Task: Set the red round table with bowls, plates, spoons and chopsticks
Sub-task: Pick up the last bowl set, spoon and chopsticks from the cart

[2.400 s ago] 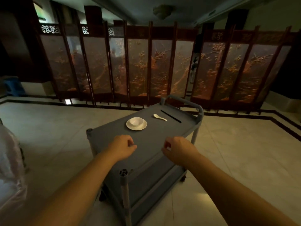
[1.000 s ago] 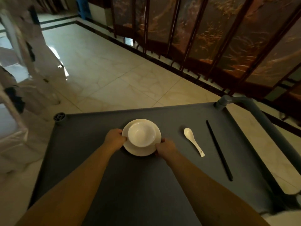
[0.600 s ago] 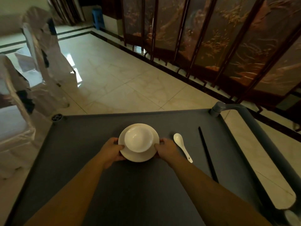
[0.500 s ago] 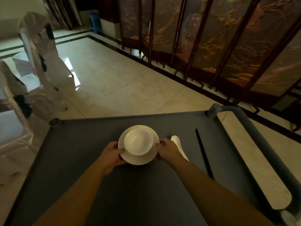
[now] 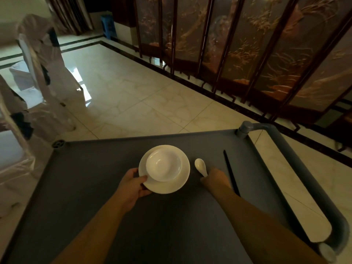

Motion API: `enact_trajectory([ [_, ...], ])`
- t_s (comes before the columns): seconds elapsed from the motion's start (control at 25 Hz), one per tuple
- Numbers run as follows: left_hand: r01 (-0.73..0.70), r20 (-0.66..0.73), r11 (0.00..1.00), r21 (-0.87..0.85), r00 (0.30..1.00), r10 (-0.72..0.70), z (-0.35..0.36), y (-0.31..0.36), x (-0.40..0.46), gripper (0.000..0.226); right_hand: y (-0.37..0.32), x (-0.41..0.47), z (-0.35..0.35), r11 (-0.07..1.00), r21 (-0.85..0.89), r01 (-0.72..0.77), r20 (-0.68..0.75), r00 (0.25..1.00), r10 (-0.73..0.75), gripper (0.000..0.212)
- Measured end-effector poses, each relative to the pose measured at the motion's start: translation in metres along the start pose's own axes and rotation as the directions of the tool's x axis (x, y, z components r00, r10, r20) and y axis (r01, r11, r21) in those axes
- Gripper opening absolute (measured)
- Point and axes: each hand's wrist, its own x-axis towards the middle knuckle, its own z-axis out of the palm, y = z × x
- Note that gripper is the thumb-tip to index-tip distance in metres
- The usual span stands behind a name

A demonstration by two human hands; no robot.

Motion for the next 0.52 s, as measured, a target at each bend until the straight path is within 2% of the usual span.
enact_trajectory([
  [0.24,-0.026,-0.028,1.000,0.000,0.999,0.026,-0.001,0.002,-0.016,0.043,-0.010,0.007,-0.004,0.999,-0.005,0.050,0.056,0.997,-0.050,0.038],
  [0.4,-0.038,-0.020,0.999,0.004,0.999,0.038,-0.001,0.000,-0.024,0.046,0.014,0.006,-0.027,0.996,-0.038,0.085,0.011,0.996,-0.084,0.033],
  [0.52,-0.037,-0.032,0.999,0.000,0.999,0.037,0.004,-0.006,-0.029,0.045,0.048,0.002,-0.044,0.998,-0.017,0.060,-0.057,0.997,-0.061,0.039],
])
